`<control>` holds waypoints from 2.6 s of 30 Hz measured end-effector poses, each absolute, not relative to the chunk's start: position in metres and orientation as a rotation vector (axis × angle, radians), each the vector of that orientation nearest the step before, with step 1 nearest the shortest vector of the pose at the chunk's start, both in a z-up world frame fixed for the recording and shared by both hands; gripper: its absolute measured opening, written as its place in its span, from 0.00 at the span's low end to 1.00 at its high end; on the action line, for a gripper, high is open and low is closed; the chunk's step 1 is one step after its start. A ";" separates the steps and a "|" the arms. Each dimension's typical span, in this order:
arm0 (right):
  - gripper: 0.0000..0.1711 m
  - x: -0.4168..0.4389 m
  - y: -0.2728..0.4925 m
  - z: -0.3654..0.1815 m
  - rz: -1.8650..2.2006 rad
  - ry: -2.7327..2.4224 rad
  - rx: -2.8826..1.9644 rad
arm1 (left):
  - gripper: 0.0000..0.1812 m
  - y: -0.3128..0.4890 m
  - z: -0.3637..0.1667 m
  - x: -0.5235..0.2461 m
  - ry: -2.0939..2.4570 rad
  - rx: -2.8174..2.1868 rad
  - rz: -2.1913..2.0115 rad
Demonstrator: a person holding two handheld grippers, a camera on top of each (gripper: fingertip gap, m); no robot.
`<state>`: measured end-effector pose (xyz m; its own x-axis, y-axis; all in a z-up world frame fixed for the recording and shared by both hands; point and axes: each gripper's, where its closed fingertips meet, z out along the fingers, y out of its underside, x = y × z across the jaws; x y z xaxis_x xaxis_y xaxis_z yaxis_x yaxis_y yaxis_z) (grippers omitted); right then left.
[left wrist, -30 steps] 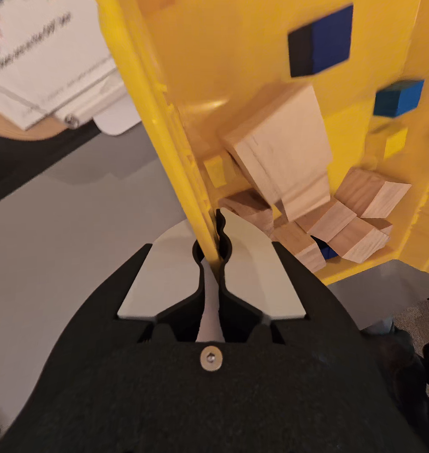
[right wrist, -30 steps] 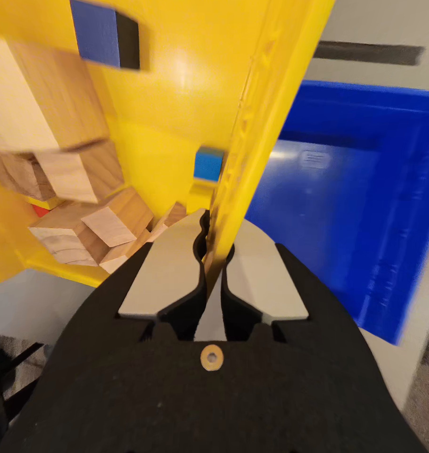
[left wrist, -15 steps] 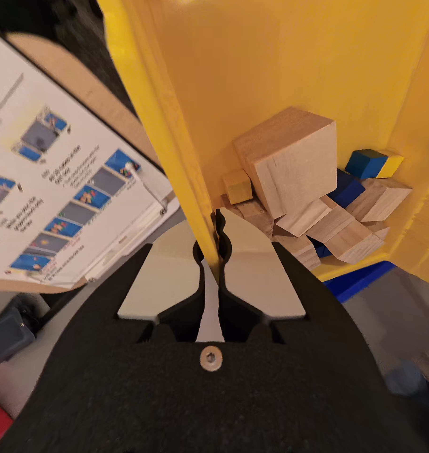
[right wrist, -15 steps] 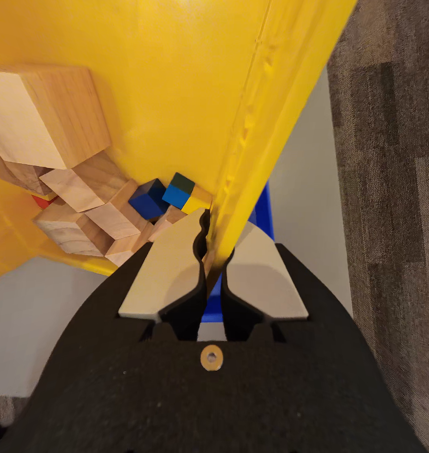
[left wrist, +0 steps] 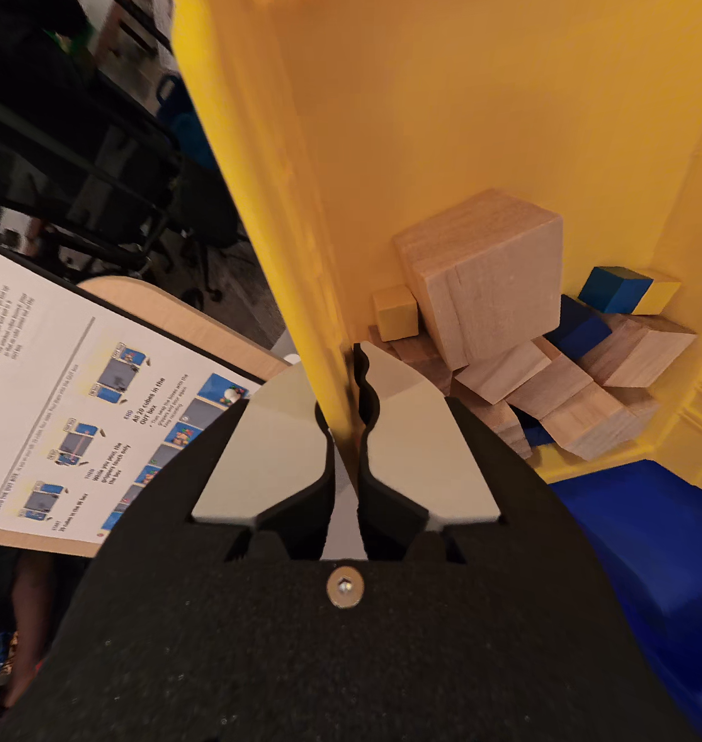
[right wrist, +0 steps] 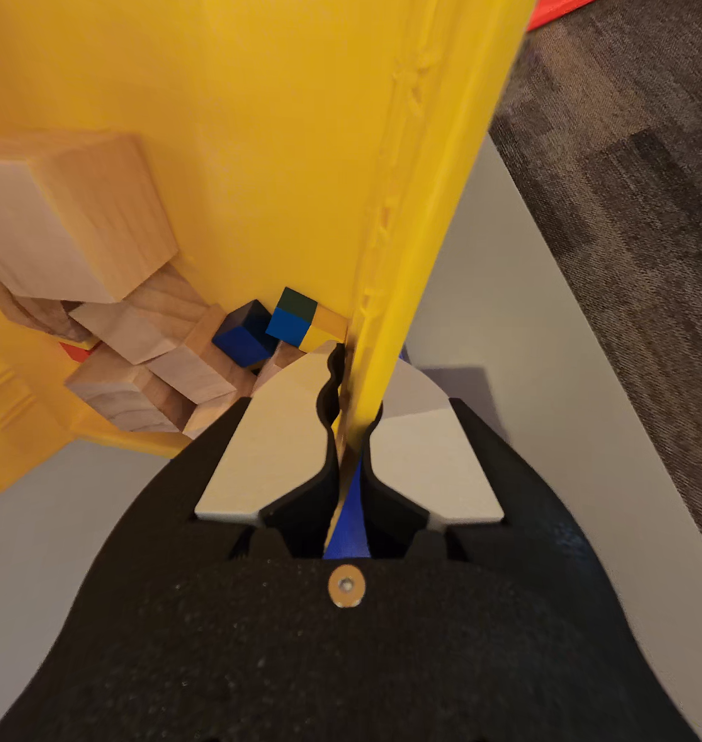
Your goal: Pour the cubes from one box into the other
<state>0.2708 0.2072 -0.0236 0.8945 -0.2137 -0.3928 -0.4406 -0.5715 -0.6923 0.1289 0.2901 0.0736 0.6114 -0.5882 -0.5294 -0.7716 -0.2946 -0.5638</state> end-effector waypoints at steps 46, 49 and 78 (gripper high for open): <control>0.03 0.308 0.191 0.005 0.030 0.290 -1.894 | 0.03 0.248 0.070 0.139 0.802 -1.662 0.037; 0.03 0.310 0.193 0.020 -0.037 0.233 -1.884 | 0.03 0.251 0.073 0.138 0.754 -1.666 -0.024; 0.03 0.316 0.205 0.013 -0.003 0.202 -1.798 | 0.03 0.246 0.071 0.142 0.649 -1.548 -0.020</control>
<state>0.3162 0.2050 0.0134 0.9846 -0.1389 -0.1065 -0.1356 -0.2206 -0.9659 0.1423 0.2461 0.0713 0.8343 -0.4068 -0.3721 -0.3828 0.0581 -0.9220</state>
